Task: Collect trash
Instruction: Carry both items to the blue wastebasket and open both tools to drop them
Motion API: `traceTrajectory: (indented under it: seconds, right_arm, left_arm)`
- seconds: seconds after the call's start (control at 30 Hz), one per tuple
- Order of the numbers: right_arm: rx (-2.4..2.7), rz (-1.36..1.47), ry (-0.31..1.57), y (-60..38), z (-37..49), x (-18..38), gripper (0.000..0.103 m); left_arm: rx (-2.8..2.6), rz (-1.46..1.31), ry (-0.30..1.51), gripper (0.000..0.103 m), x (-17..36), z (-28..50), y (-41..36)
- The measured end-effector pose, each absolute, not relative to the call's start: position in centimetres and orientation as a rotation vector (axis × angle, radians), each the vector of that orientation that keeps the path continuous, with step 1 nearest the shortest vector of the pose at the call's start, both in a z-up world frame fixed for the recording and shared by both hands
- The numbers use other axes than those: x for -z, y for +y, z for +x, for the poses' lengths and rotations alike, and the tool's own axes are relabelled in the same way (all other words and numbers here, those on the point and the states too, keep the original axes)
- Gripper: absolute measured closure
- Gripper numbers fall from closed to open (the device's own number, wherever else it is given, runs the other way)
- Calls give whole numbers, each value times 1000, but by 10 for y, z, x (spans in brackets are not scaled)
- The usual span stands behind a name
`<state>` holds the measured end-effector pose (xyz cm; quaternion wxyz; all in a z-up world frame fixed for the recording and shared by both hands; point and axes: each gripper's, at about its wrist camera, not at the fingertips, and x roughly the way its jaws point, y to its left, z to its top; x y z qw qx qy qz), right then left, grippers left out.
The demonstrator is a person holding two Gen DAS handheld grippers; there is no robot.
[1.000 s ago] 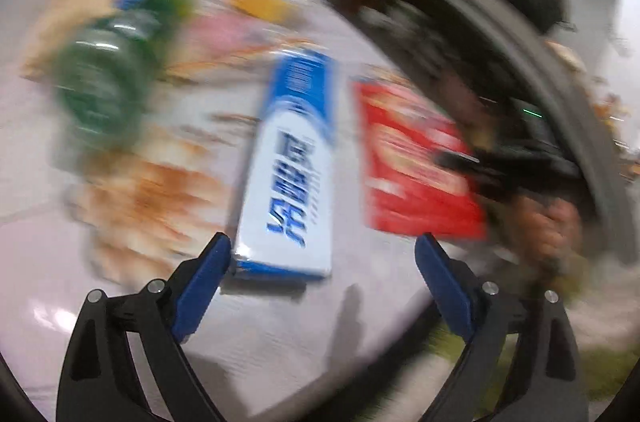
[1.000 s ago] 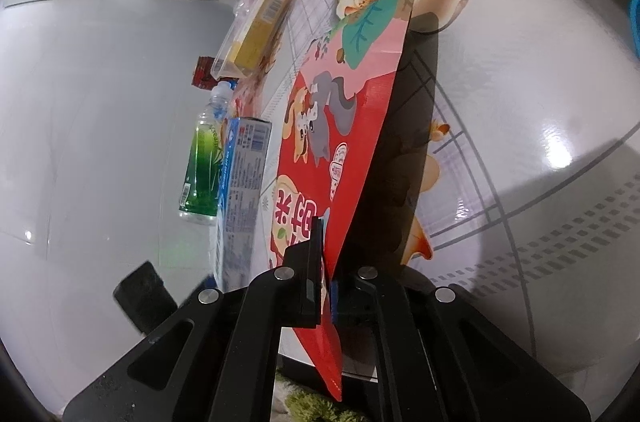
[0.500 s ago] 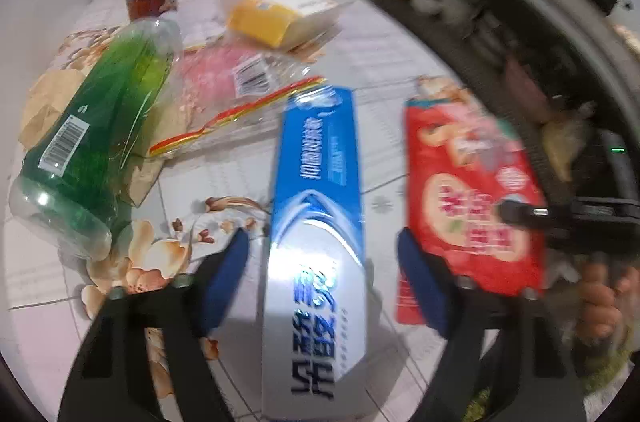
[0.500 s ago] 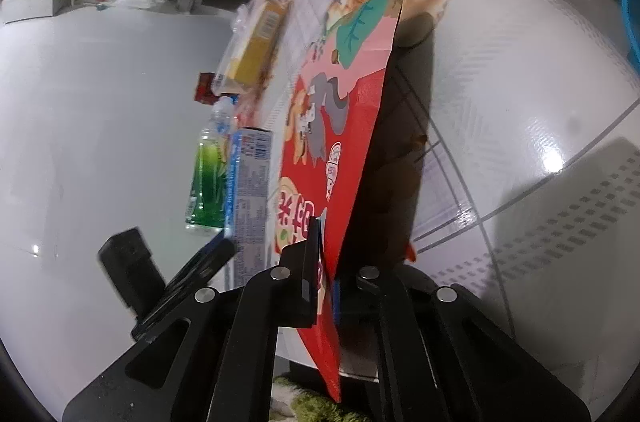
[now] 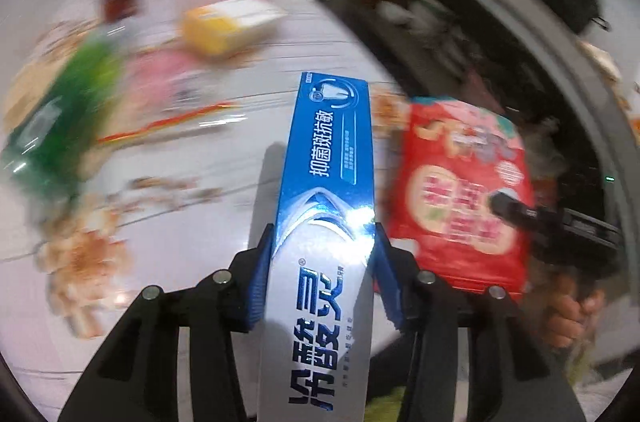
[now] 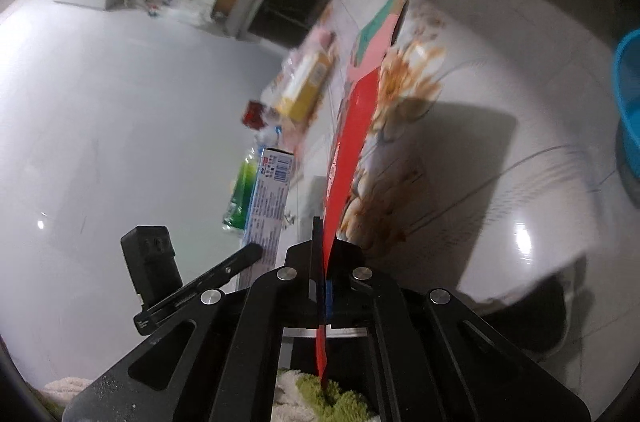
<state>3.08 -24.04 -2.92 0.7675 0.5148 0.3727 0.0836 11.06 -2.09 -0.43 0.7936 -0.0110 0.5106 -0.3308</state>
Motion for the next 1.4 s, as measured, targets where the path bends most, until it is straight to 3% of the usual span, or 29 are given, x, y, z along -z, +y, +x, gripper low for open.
traceTrajectory:
  seconds: [0.33,0.57,0.77,0.83,0.87,0.9,0.93,0.97,1.1,1.27,1.4]
  right_arm:
    - [104,1211,601,-332,-67,35,103]
    - [402,1331,580,-409,-101,104,103]
    - [525,1419,629,-447,-96,177,103]
    - [588,1404,648,-461,-90,193,99]
    - [638,1398,662,-467,-85,209,98]
    - [660,1393,668,-471,-84,217,91]
    - [676,1388,681,-473,-84,224,84]
    - [717,1389,711,-474,-83,238,69]
    - [803,1399,764,-461,-91,262,68]
    - [818,1354,761,-440,-102,243,67]
    - [848,1273,767,-425,-118,207,57]
  left_arm:
    - [1026,128,1116,58,-11,101,-209]
    - [1101,366,1310,58,59,100,-395]
    - [1058,481,1370,57,127,117,-492]
    - [1044,483,1357,52,138,123,-508]
    - [1035,493,1351,43,143,126,-516]
    - [1018,500,1343,35,147,128,-521]
    - [999,493,1326,34,149,130,-519]
    - [987,480,1317,33,150,133,-517]
    - [1007,405,1306,29,137,141,-506]
    - [1039,375,1196,29,103,137,-476]
    - [1077,324,1152,29,72,128,-435]
